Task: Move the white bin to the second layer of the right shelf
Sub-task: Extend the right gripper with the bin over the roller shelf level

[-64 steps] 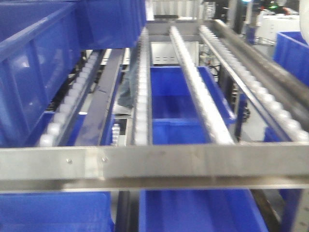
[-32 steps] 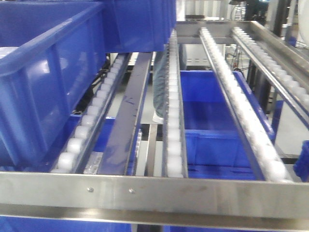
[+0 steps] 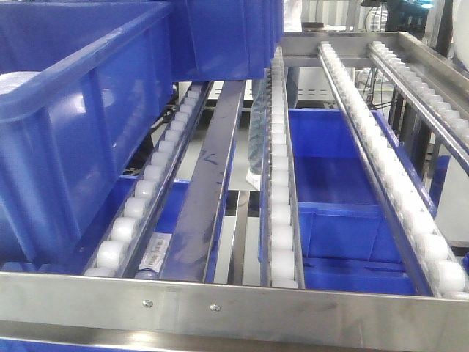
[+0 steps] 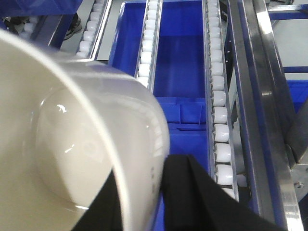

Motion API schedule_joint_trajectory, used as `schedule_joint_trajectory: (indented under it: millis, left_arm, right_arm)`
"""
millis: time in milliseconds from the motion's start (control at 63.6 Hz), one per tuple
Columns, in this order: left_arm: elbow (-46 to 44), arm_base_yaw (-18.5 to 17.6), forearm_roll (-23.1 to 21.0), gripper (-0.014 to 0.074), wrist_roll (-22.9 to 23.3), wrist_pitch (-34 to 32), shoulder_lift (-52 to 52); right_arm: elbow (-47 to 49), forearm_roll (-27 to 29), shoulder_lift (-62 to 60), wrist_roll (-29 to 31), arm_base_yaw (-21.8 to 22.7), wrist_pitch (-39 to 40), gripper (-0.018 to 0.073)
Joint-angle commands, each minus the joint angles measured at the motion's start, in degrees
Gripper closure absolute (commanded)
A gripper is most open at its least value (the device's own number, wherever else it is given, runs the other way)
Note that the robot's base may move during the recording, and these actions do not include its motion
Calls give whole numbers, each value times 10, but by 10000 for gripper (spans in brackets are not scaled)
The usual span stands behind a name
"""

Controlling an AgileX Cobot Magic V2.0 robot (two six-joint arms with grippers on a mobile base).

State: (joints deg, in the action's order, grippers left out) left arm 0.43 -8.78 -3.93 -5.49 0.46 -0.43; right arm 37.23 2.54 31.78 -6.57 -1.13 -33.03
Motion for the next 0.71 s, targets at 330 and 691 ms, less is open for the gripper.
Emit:
schedule_joint_trajectory:
  millis: [330, 691]
  left_arm:
    - [19, -2, -3, 512, 4, -51, -8]
    - [19, -2, -3, 512, 4, -51, -8]
  right_arm:
    - [19, 1, 1, 0, 4, 58, 503]
    - [19, 1, 1, 0, 4, 58, 503]
